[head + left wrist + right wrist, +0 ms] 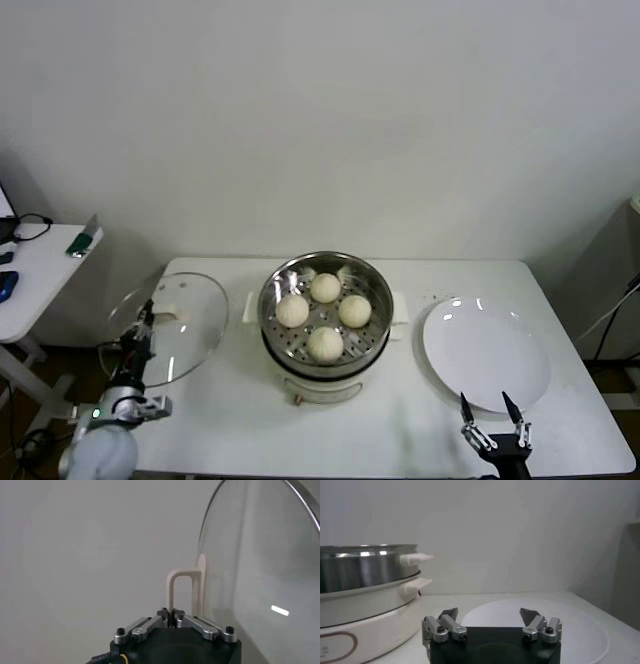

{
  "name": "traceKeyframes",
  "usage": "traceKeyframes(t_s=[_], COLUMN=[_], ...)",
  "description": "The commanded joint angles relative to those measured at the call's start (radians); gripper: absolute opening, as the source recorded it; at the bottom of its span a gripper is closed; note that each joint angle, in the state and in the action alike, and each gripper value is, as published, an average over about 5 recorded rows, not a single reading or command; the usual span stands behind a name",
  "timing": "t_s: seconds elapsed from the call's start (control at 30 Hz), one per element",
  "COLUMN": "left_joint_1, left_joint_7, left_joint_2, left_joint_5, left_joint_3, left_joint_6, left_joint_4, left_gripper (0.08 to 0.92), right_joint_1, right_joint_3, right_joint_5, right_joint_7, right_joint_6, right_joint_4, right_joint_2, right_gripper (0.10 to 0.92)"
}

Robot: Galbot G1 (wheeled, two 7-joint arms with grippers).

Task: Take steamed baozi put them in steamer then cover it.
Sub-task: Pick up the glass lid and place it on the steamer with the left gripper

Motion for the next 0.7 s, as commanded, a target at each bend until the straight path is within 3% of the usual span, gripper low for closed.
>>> traceKeyframes(t_s=[0.03,0.33,0.7], left_joint_1=[0.043,-0.062,-0.219], left_joint_7=[0.211,0.321,0.45], left_joint_2=[0.135,0.099,-0.058], left_joint_5=[-0.125,0.055,0.272], left_joint_3=[0.017,0.23,0.535], left_joint_6=[0.21,0.349,0.442], left_joint_4=[-0.345,-0.46,-0.415], left_gripper=[0.137,0.137,0.137], right_joint_1=[0.001,0.009,0.015], right_joint_3=[-0.003,-0.001,-0.007], right_joint_5=[-0.04,-0.059,-0.07], right_joint_7=[0.01,0.013,0.021], right_joint_6=[-0.003,-0.018,-0.011], right_joint_4=[0.004,0.014,0.001], right_joint_2=[0.004,0.002,0.018], right_gripper=[0.823,0.823,0.823])
